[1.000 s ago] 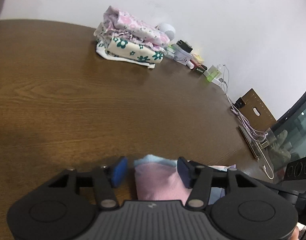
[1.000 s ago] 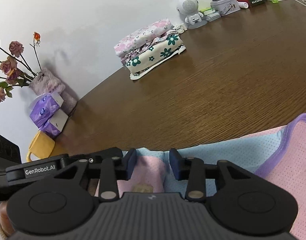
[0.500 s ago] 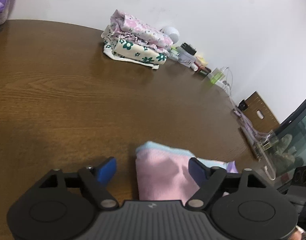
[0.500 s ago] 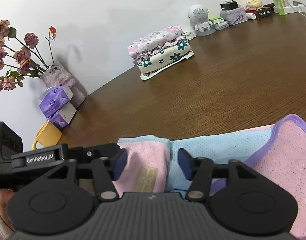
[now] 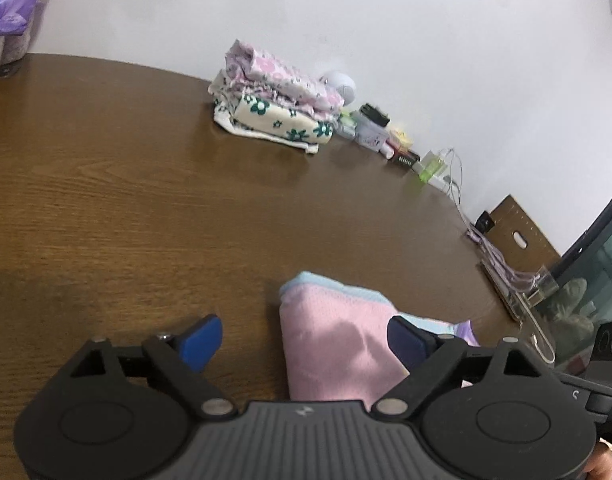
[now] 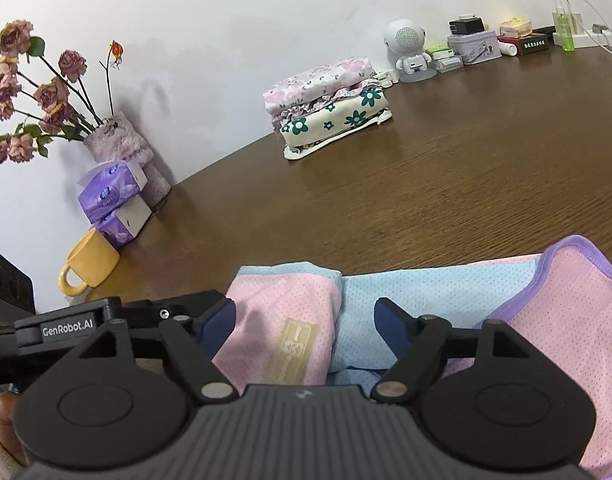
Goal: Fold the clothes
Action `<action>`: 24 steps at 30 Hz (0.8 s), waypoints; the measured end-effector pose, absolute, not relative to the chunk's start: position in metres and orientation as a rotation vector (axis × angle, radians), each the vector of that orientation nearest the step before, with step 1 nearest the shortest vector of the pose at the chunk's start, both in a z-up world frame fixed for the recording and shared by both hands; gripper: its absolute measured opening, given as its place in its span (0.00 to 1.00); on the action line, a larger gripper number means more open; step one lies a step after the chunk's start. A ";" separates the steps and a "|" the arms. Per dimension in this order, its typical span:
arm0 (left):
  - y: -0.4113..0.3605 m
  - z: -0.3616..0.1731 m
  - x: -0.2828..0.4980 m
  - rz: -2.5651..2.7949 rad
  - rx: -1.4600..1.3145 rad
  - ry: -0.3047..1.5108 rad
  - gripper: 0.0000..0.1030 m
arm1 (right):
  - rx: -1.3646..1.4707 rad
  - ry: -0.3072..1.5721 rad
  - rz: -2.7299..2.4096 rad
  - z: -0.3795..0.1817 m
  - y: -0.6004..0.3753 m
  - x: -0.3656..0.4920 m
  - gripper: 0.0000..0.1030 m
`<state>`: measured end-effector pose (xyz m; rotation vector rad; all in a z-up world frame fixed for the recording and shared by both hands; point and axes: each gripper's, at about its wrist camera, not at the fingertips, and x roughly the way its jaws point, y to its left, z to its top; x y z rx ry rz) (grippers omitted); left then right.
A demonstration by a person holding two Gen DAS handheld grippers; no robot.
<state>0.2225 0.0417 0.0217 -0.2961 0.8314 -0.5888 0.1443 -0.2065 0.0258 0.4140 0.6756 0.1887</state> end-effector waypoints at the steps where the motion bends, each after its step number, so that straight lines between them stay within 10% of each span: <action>1: 0.040 0.022 0.222 -0.578 -0.276 0.833 0.85 | 0.410 0.679 0.186 0.025 -0.205 0.144 0.73; 14: 0.040 0.020 0.217 -0.597 -0.270 0.826 0.64 | 0.391 0.688 0.200 0.022 -0.198 0.143 0.42; 24: 0.038 0.021 0.214 -0.597 -0.283 0.831 0.71 | 0.366 0.681 0.194 0.024 -0.193 0.138 0.46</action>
